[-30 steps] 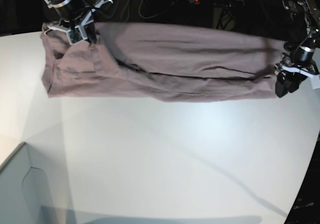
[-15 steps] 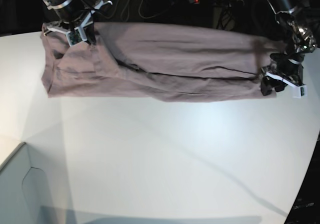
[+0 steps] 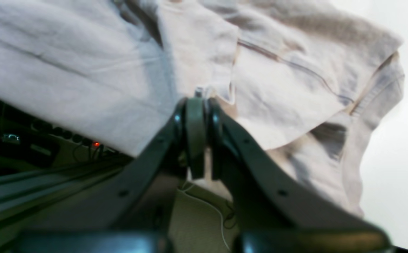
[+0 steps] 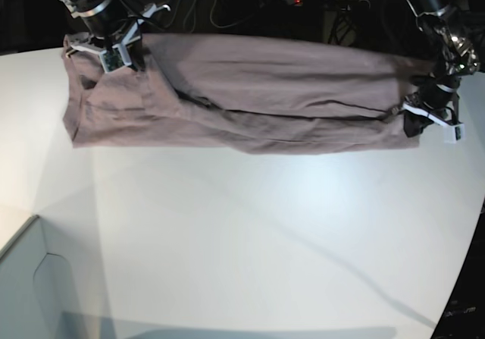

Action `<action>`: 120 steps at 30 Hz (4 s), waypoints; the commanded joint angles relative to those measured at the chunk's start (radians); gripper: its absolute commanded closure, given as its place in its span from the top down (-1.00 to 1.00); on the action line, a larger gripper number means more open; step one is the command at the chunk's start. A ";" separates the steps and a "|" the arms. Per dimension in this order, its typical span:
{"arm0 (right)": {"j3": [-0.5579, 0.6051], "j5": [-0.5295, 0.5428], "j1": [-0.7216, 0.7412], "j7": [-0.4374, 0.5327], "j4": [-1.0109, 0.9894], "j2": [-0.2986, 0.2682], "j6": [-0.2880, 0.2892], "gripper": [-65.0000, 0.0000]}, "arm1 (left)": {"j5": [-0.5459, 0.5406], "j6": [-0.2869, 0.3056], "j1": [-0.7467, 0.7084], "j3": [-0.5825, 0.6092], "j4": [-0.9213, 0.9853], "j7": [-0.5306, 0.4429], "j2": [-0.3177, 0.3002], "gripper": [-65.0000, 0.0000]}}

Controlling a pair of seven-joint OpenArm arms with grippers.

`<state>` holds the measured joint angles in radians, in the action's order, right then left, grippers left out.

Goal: Layout the t-shirt on the table in an organized manner, then fold the t-shirt properly
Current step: 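Pull the folded strip taut with both grippers, drawing it back, then carry the strip end with the left gripper toward the right gripper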

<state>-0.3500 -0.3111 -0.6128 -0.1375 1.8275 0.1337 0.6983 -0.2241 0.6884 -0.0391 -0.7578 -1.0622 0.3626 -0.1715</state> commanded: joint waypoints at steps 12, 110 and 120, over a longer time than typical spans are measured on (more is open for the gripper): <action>-0.007 0.010 0.009 0.020 0.015 0.001 0.000 -1.00 | -0.094 0.010 -0.091 -0.108 -0.312 -0.017 0.048 -1.00; -0.189 0.008 0.037 0.023 -0.056 -0.016 0.000 -1.00 | -0.088 0.010 -0.110 -0.047 0.041 -0.024 -0.026 0.00; -0.189 0.008 0.077 0.020 -0.058 -0.016 0.000 -1.00 | -0.094 0.010 -0.109 -0.015 0.043 -0.026 -0.024 -1.00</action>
<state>-0.5373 -0.3153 -0.5404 -0.1448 1.7550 0.1196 0.6987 -0.3313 0.6964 -0.1471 -0.7723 -1.0096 0.3157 -0.1852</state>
